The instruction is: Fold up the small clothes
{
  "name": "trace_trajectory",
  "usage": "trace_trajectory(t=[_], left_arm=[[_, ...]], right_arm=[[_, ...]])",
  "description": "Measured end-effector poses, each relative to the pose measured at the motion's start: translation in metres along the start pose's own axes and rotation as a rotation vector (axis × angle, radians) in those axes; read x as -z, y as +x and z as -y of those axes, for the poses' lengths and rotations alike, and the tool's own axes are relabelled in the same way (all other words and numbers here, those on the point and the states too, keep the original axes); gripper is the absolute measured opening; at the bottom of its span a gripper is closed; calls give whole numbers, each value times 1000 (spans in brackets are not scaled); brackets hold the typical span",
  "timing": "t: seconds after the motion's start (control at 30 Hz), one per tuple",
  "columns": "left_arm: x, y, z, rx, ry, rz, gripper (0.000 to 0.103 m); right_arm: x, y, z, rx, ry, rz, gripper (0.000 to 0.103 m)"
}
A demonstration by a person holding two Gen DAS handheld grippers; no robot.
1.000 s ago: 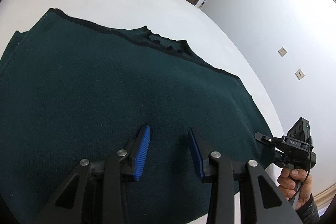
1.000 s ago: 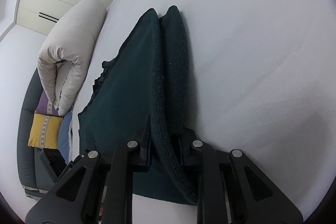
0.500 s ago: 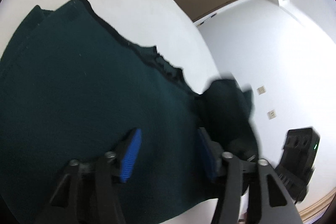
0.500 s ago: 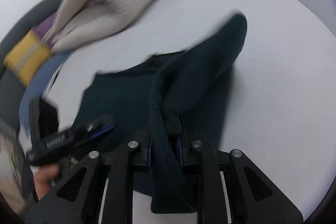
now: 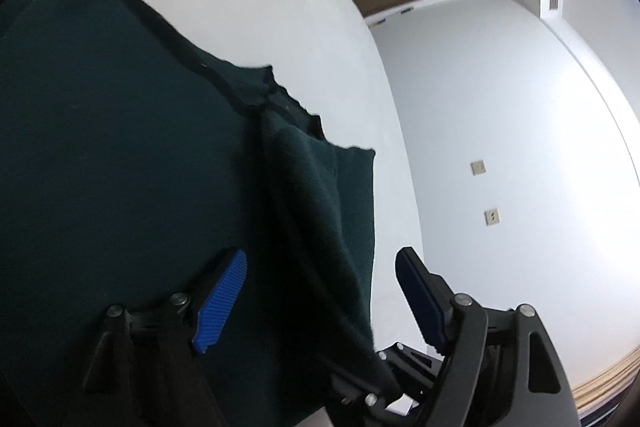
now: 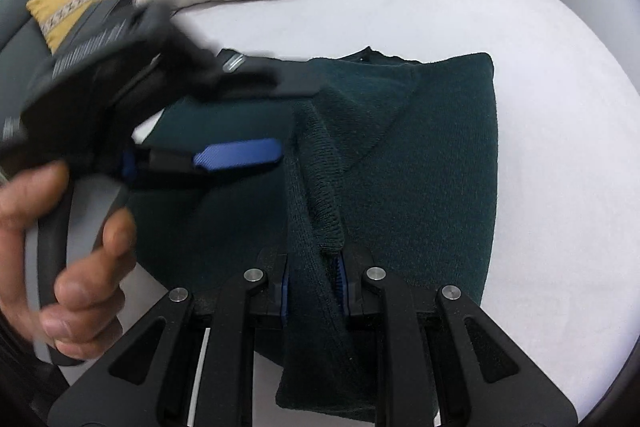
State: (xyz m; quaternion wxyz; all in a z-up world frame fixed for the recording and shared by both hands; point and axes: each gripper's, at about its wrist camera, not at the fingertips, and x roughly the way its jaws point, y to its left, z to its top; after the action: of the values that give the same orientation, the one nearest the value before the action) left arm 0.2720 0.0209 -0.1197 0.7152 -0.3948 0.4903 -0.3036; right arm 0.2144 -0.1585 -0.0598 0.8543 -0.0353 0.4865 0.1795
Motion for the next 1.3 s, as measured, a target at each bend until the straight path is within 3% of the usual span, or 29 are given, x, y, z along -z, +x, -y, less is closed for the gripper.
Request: trace_trajectory(t=[0.03, 0.1, 0.13, 0.17, 0.23, 0.33, 0.47, 0.6, 0.7, 0.77, 1.1, 1.3], left_arm=[[-1, 5, 2, -22, 9, -18, 77], [0, 13, 5, -74, 39, -50, 52], [0, 17, 4, -82, 36, -72, 21], [1, 21, 1, -97, 24, -90, 16], [7, 20, -2, -101, 23, -84, 14], [10, 13, -10, -85, 13, -80, 14], [6, 10, -12, -78, 18, -81, 13], [4, 12, -5, -83, 32, -78, 13], [-4, 19, -2, -79, 37, -74, 13], [-5, 14, -1, -78, 43, -73, 13], [-27, -52, -20, -137, 63, -11, 13], [-40, -86, -46, -182, 54, -1, 13]], right_arm=[[1, 1, -1, 3, -8, 0, 16], [3, 1, -4, 7, -23, -2, 18], [5, 0, -6, 7, -29, 0, 21], [8, -2, -7, 7, -31, 2, 24], [17, -10, -8, 23, -41, 12, 27], [40, -28, -9, 63, -58, 54, 40], [74, -50, -12, 97, -80, 123, 42], [90, -49, -22, 132, -151, 135, 42], [91, -51, -28, 137, -178, 156, 35], [88, -53, -32, 128, -179, 166, 19], [58, -44, -68, -62, -193, 197, 11], [42, -27, -91, -179, -175, 166, 10]])
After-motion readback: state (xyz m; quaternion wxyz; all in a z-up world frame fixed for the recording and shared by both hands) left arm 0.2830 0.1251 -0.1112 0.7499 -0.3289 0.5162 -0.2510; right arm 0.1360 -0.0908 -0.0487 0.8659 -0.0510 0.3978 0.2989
